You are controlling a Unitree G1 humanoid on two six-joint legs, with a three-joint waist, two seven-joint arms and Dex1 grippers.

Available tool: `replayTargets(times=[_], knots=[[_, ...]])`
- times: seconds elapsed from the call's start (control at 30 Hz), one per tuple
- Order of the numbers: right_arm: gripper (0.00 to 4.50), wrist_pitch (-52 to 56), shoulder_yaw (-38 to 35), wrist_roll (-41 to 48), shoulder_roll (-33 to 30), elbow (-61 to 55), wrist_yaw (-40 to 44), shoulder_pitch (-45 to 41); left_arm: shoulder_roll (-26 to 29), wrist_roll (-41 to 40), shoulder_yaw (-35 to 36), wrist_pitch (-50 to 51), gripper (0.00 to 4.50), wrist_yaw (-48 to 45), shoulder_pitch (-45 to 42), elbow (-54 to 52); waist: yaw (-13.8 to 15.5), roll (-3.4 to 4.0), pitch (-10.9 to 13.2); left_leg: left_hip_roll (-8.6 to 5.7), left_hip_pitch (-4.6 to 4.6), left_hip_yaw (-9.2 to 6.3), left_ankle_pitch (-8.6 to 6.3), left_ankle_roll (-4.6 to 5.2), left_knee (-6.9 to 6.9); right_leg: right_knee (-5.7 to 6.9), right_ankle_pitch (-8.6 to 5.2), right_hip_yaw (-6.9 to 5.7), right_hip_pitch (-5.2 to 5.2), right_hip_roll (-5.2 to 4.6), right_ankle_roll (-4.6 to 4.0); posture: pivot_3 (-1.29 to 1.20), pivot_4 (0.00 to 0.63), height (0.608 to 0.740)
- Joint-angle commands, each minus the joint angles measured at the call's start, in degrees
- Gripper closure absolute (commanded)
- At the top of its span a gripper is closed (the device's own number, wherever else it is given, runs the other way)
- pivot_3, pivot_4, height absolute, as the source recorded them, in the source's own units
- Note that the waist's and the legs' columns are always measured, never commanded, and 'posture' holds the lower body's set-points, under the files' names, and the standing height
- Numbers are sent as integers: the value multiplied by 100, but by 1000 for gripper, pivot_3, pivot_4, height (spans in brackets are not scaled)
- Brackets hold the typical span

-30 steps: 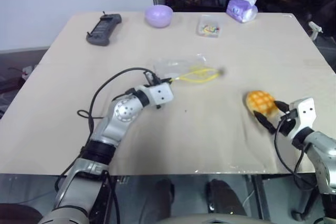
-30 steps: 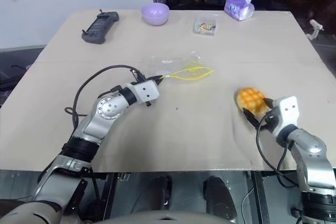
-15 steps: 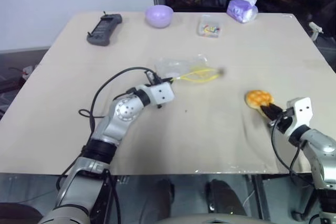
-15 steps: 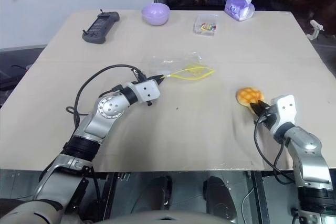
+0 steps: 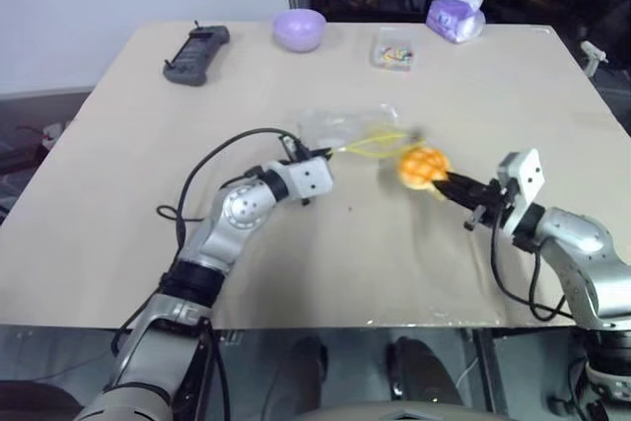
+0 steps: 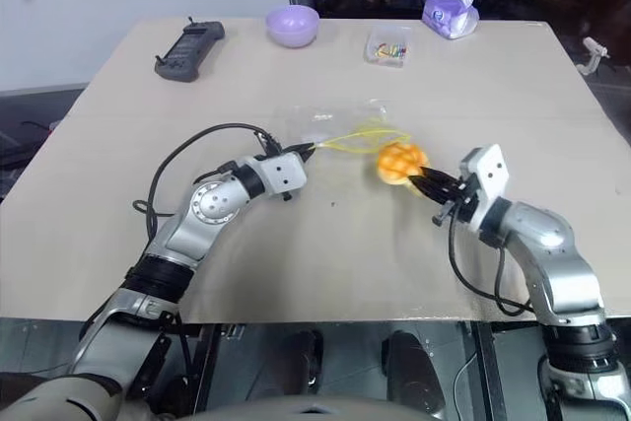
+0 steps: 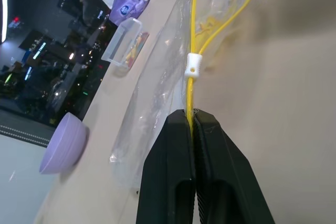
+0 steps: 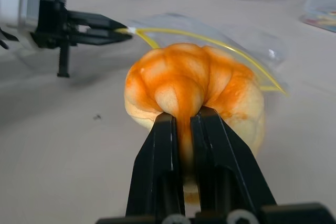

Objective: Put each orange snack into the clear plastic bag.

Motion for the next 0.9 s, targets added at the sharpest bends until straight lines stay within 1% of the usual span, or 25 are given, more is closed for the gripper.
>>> replayTargets(times=[0.03,0.2,0.37,0.6,0.7,0.9], knots=[[4489,-14,113,28,51,180,81,-303,-31,-109,-3,-220,4500,24,-108,-111,0,0,0,0,0,0,0,0,0,0,0,0,0,0,0,0,150,740],[4489,-237,311,-177,194,787,118,-663,-106,-256,3,-340,4500,-40,-61,-227,-9,0,0,0,1,0,0,0,0,1,0,0,-1,0,0,0,150,740],[4489,-271,284,-140,421,1229,98,-899,-115,-414,-17,-471,4500,-163,53,-365,-15,0,0,0,0,0,0,0,0,1,0,1,-1,1,0,0,150,740],[4489,220,97,174,713,1722,9,-1332,-69,-568,-176,-765,4500,-518,205,-446,-25,1,0,1,1,0,0,0,0,2,0,1,-2,1,-1,0,150,740],[4489,589,-36,283,850,2081,-205,-1711,-80,-585,-176,-797,4500,-576,202,-409,-42,2,0,1,2,3,0,0,0,4,1,4,-2,0,-1,0,150,740],[4489,651,87,54,1151,2473,-660,-2164,-169,-618,-214,-834,4500,-633,180,-387,-40,2,0,1,1,1,0,0,0,4,0,2,-4,1,-1,0,150,740]])
